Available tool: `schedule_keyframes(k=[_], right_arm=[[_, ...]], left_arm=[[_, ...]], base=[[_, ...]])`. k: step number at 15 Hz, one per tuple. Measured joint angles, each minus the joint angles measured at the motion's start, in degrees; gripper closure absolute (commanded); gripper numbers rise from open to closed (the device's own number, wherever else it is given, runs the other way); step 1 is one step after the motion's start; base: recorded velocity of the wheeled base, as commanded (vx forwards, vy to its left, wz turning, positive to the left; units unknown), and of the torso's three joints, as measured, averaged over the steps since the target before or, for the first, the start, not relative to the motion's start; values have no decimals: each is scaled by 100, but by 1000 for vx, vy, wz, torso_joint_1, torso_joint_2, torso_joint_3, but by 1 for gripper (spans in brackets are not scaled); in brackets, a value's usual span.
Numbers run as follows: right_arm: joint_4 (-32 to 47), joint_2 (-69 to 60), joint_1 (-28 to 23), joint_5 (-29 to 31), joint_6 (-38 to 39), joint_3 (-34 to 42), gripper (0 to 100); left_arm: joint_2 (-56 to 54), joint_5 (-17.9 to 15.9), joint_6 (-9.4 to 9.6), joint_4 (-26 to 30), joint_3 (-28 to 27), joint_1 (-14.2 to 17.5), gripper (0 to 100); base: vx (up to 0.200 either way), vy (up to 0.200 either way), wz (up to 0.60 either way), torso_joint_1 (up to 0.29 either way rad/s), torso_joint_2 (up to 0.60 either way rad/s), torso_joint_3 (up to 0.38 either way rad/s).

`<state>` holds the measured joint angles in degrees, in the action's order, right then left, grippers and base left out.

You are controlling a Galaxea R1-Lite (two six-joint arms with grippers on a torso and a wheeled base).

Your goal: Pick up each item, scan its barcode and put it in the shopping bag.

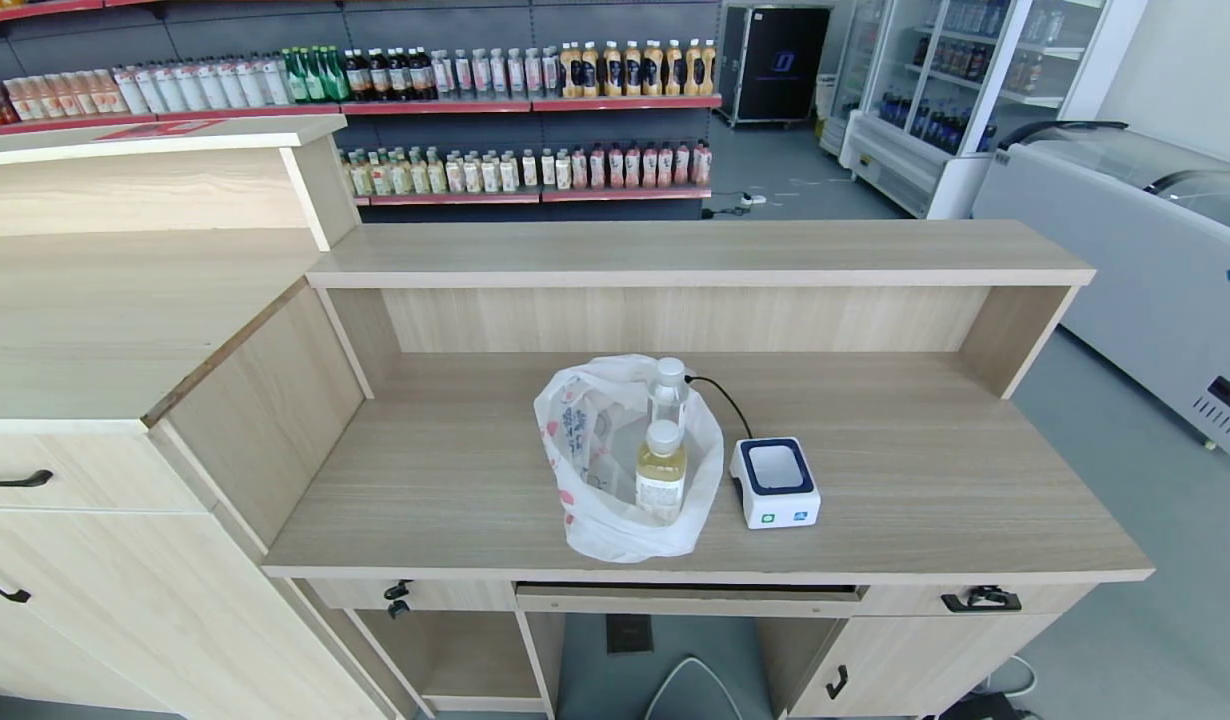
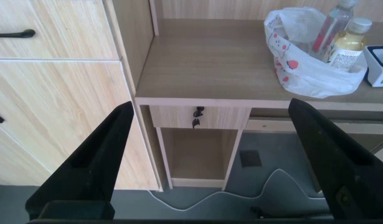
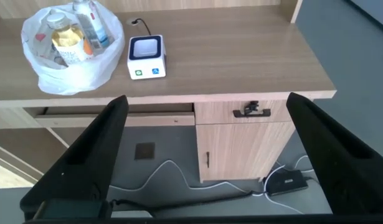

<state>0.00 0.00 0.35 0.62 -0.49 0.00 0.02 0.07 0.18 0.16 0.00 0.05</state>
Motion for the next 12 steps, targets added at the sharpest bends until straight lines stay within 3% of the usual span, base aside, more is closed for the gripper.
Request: schedule_keyframes(k=[12], right_arm=[[0,-7,-5,6,38,-2,0]], left_arm=[[0,0,0,2,0,0,0]], base=[[0,0,0,0,0,0]])
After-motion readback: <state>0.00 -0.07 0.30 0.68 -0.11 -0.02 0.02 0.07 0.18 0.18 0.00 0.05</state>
